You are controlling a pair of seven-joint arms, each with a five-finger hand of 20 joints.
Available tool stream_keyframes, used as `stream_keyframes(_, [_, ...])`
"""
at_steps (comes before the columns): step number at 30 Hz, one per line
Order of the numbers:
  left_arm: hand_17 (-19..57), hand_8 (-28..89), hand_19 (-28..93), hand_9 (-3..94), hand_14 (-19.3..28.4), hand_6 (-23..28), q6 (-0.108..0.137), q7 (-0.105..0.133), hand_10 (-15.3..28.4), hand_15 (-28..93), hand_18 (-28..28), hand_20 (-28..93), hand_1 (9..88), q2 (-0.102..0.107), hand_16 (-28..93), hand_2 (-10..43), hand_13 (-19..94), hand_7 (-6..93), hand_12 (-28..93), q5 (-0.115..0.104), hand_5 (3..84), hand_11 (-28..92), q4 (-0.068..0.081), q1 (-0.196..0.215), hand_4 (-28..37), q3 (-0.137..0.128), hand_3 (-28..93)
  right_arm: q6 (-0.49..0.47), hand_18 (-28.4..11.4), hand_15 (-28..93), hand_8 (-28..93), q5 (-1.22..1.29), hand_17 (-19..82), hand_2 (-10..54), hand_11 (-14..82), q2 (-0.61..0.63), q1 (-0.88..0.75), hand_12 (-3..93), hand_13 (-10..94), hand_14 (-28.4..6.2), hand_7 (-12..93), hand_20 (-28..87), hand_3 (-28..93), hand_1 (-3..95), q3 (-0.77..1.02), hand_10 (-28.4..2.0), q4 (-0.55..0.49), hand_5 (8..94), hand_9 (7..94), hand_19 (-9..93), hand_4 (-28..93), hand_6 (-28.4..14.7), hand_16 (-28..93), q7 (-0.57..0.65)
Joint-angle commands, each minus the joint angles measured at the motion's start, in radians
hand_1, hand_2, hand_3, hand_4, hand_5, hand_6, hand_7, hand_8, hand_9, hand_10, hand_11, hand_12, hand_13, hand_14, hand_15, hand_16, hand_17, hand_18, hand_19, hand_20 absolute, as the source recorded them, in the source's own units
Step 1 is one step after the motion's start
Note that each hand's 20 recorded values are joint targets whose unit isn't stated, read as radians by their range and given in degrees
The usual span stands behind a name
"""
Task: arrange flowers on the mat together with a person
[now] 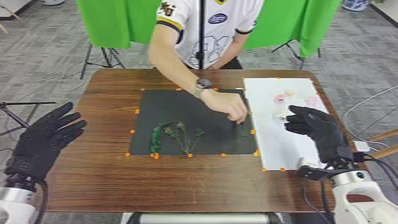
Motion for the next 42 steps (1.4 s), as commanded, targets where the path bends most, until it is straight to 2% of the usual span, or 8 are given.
stream_keyframes(1, [-7.1, -8, 49, 30.8, 15.6, 4.6, 0.006, -0.005, 13.1, 33, 23.1, 16, 26.2, -0.02, 2, 0.7, 25, 15.8, 19, 0.004, 34.2, 21, -0.005, 0.022, -24.3, -0.009, 71, -0.013, -20.8, 42, -11, -0.01, 15, 2.7, 24.2, 0.004, 0.022, 26.5, 42, -13.1, 22, 35, 82, 19.2, -0.023, -15.6, 0.012, 48.5, 48.8, 53, -23, -4.7, 24, 0.005])
stream_keyframes(8, [-7.0, -8, 48, 30.7, 15.7, 4.6, 0.013, -0.007, 13.1, 33, 23.1, 16, 26.2, -0.005, 2, 0.7, 25, 15.7, 19, -0.002, 34.1, 20, 0.0, 0.01, -24.3, -0.005, 71, -0.004, -20.8, 42, -11, -0.024, 15, 2.7, 24.2, 0.009, 0.035, 26.4, 42, -13.1, 22, 35, 82, 19.3, -0.032, -15.5, 0.018, 48.4, 48.9, 53, -23, -4.7, 24, 0.002])
stream_keyframes(11, [-7.0, -8, 48, 30.8, 15.7, 4.5, 0.004, -0.013, 13.2, 33, 23.1, 16, 26.2, -0.023, 2, 0.7, 25, 15.8, 19, 0.007, 34.1, 20, -0.003, 0.013, -24.4, -0.007, 71, -0.006, -20.9, 42, -11, -0.029, 15, 2.7, 24.2, 0.007, 0.029, 26.4, 42, -13.1, 22, 35, 82, 19.5, -0.028, -15.5, 0.015, 48.5, 49.0, 53, -23, -4.7, 24, -0.002])
stream_keyframes(15, [-7.1, -8, 48, 30.8, 15.7, 4.5, 0.006, -0.006, 13.3, 33, 23.1, 16, 26.3, -0.001, 2, 0.6, 25, 15.7, 19, -0.001, 34.1, 21, 0.004, -0.002, -24.5, -0.002, 71, 0.003, -20.8, 43, -11, -0.029, 15, 2.6, 24.3, 0.013, 0.033, 26.3, 43, -13.0, 22, 35, 82, 19.6, -0.021, -15.5, 0.015, 48.5, 49.1, 54, -23, -4.7, 24, -0.009])
stream_keyframes(20, [-7.1, -8, 48, 30.8, 15.7, 4.5, 0.005, -0.01, 13.1, 33, 23.1, 16, 26.1, -0.02, 2, 0.6, 25, 15.6, 19, 0.005, 34.0, 20, -0.002, 0.016, -24.4, -0.007, 71, 0.003, -20.8, 43, -11, -0.034, 15, 2.5, 24.4, 0.015, 0.027, 26.3, 43, -13.1, 22, 35, 82, 19.7, -0.021, -15.4, 0.014, 48.5, 49.3, 54, -23, -4.7, 24, -0.006])
stream_keyframes(26, [-7.1, -8, 49, 30.8, 15.7, 4.5, 0.002, -0.008, 13.1, 33, 23.1, 16, 26.1, -0.004, 2, 0.6, 25, 15.6, 19, 0.001, 34.0, 20, 0.003, 0.007, -24.3, -0.002, 71, 0.002, -20.7, 43, -11, -0.041, 15, 2.5, 24.5, 0.016, 0.027, 26.4, 43, -13.2, 22, 35, 82, 19.8, -0.017, -15.4, 0.016, 48.5, 49.3, 54, -23, -4.7, 24, -0.013])
stream_keyframes(30, [-7.1, -8, 48, 30.8, 15.7, 4.5, 0.001, -0.009, 13.1, 33, 23.1, 16, 26.1, -0.015, 2, 0.6, 25, 15.7, 19, 0.003, 34.0, 20, -0.002, 0.019, -24.3, -0.008, 71, -0.007, -20.7, 43, -11, -0.047, 15, 2.4, 24.5, 0.014, 0.014, 26.4, 43, -13.1, 22, 35, 82, 19.7, -0.012, -15.4, 0.011, 48.5, 49.3, 54, -23, -4.7, 23, -0.013])
stream_keyframes(42, [-7.1, -8, 49, 30.8, 15.6, 4.5, -0.006, -0.007, 13.1, 33, 23.1, 16, 26.2, -0.008, 2, 0.6, 25, 15.7, 19, 0.004, 34.0, 20, 0.005, 0.007, -24.3, -0.008, 71, 0.008, -20.7, 43, -11, -0.034, 15, 2.4, 24.5, 0.016, 0.012, 26.3, 43, -13.0, 22, 35, 82, 19.8, -0.008, -15.4, 0.011, 48.5, 49.4, 54, -23, -4.7, 24, -0.015])
